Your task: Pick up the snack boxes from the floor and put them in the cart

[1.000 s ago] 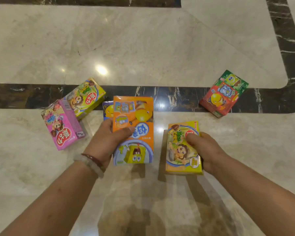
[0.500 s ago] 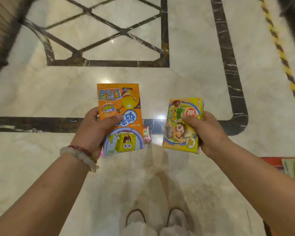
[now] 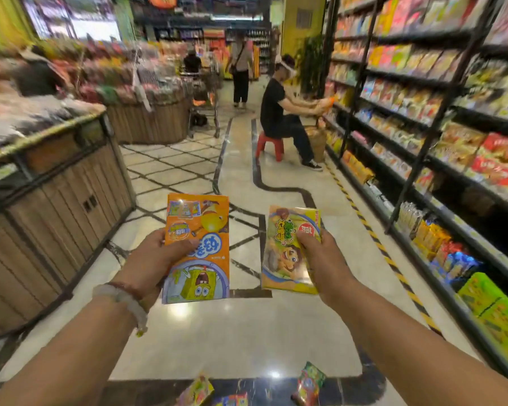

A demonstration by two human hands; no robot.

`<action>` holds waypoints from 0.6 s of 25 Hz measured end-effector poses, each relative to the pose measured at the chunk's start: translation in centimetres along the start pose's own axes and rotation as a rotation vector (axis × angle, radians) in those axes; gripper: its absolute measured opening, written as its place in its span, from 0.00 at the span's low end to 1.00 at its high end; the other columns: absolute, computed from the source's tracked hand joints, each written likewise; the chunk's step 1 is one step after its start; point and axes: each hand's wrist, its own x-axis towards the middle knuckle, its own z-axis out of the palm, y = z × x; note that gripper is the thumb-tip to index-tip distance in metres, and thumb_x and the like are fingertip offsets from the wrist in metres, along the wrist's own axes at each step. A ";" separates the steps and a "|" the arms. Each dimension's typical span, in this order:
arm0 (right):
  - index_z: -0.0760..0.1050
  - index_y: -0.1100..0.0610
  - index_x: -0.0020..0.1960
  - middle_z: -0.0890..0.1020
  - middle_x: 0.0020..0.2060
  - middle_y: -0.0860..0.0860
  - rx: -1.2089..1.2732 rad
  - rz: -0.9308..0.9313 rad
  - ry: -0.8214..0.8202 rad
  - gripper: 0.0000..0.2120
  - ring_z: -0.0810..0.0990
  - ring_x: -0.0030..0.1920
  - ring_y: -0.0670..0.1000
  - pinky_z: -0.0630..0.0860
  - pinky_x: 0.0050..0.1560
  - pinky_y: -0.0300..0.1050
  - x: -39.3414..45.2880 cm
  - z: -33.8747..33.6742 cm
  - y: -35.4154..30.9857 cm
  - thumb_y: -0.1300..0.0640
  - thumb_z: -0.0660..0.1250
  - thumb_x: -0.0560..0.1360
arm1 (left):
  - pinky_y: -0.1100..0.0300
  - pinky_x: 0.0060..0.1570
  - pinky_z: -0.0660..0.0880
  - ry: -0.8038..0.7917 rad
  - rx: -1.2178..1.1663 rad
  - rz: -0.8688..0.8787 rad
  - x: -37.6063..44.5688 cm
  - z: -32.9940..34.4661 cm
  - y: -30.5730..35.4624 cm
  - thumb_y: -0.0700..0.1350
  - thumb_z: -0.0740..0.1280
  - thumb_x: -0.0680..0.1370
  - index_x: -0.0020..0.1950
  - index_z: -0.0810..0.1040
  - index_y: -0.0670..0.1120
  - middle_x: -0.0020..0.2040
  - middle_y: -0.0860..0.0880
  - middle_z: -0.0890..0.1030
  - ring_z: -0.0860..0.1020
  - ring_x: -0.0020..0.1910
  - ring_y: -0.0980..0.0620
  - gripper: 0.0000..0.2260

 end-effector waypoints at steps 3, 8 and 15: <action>0.68 0.50 0.59 0.83 0.48 0.53 -0.047 -0.126 -0.011 0.10 0.86 0.40 0.53 0.82 0.38 0.47 -2.4 0.3 -8.7 0.51 0.63 0.78 | 0.50 0.36 0.81 -0.040 -0.010 0.127 -2.0 2.0 8.6 0.39 0.73 0.63 0.54 0.77 0.40 0.46 0.40 0.84 0.83 0.38 0.43 0.20; 0.68 0.49 0.64 0.83 0.52 0.52 -0.114 -0.346 -0.053 0.16 0.85 0.46 0.52 0.82 0.47 0.55 -5.6 -0.6 -19.1 0.50 0.64 0.77 | 0.44 0.44 0.80 -0.098 0.018 0.263 -5.0 5.9 17.8 0.40 0.73 0.64 0.57 0.76 0.40 0.49 0.39 0.83 0.83 0.44 0.40 0.22; 0.67 0.50 0.65 0.82 0.53 0.53 -0.104 -0.492 -0.021 0.18 0.84 0.47 0.54 0.82 0.45 0.53 -8.3 -4.6 -25.5 0.49 0.64 0.77 | 0.44 0.44 0.80 -0.194 0.034 0.402 -6.9 10.8 22.2 0.45 0.71 0.64 0.62 0.73 0.41 0.52 0.39 0.83 0.82 0.47 0.39 0.27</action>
